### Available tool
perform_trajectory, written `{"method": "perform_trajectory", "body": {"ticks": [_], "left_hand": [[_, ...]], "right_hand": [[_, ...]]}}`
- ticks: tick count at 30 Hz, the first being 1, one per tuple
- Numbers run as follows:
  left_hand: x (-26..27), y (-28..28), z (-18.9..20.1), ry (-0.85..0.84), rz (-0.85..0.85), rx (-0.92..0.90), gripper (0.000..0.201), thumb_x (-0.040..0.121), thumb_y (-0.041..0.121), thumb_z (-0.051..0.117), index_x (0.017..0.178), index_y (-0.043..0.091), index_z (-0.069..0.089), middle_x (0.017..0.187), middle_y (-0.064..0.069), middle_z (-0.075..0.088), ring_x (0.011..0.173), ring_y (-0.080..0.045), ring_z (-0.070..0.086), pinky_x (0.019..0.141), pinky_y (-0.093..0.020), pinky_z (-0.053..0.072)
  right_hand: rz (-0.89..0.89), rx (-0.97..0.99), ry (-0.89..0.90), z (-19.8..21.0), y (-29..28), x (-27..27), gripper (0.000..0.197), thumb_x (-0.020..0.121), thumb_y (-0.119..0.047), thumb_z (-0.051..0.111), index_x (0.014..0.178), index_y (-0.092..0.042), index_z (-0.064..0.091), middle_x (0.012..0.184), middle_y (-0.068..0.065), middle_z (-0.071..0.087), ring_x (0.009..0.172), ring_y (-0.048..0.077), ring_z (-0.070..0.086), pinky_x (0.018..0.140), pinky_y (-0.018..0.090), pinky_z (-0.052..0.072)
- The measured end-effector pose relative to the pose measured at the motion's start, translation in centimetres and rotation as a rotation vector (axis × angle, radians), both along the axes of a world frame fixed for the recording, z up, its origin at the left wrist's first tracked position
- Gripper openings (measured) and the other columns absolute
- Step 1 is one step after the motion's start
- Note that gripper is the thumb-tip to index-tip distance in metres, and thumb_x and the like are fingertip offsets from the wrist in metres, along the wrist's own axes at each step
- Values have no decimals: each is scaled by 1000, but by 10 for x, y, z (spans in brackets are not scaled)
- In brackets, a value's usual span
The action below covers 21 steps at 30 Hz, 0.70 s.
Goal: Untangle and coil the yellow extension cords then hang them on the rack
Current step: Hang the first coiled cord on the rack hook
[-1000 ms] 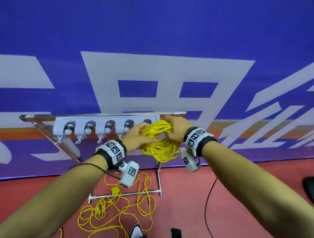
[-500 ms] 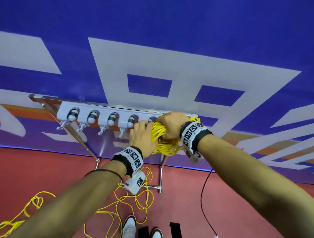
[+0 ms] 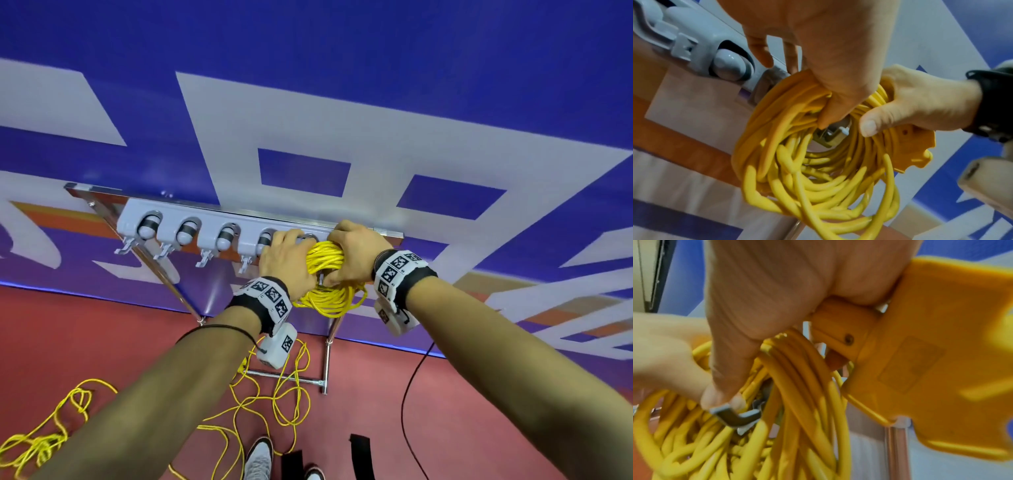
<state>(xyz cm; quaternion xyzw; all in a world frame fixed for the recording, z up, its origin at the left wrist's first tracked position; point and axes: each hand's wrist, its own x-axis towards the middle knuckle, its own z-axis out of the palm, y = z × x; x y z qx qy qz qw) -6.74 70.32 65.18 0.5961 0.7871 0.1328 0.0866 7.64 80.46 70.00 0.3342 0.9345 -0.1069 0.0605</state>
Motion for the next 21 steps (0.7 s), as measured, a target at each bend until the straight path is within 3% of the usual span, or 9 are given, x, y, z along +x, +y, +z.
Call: {"method": "perform_trajectory", "body": {"ticks": [6,8,10,13,15,17,19,21], "left_hand": [[3,7,-4,-107,68,70,59,64,39,75,121,33,61,133,3,46,124,-29,36,93,-46,46],[1,8,-7,-130,77,86,58,62,38,76,119,33,62,134,3,45,124,-29,35,96,-46,45],[1,8,-9,-134,82,92,57,62,38,76,117,33,63,134,3,44,123,-29,34,95,-45,45],[0,7,-9,-142,79,87,54,62,38,76,114,33,62,134,3,43,123,-29,34,95,-43,45],[-1,6,-8,-154,83,80,56,62,39,75,115,33,61,133,4,43,122,-28,34,96,-42,44],[-3,4,-7,-163,85,91,66,62,39,75,124,29,55,131,2,45,121,-28,36,98,-42,43],[-3,2,-5,-193,101,113,77,63,35,78,131,21,46,130,-1,48,122,-29,38,98,-39,41],[-1,-2,-4,-278,152,148,88,63,29,82,137,16,38,131,-6,47,126,-29,37,99,-39,40]], "right_hand": [[-11,-196,15,8,17,17,97,49,-28,96,135,-15,54,132,7,49,117,24,52,99,32,46],[-32,-215,33,10,21,25,81,58,-16,90,131,-16,56,124,6,58,113,24,57,93,30,48],[-44,-190,2,15,22,29,55,70,-15,80,122,-17,61,112,4,66,103,25,63,79,29,49],[0,-3,-114,31,23,20,16,86,-13,62,102,-13,64,100,11,68,94,35,63,68,29,37],[53,158,-66,40,23,10,9,90,-16,60,98,-13,63,98,13,67,94,36,60,67,34,40],[157,403,57,39,22,0,8,83,-15,67,91,-14,65,87,8,67,89,34,60,70,38,42],[203,605,152,33,17,-9,8,76,-20,71,83,-20,68,77,-1,68,83,29,62,73,37,36],[206,660,208,31,11,-23,6,81,-28,65,82,-23,69,78,-7,69,86,25,63,74,36,33]]}}
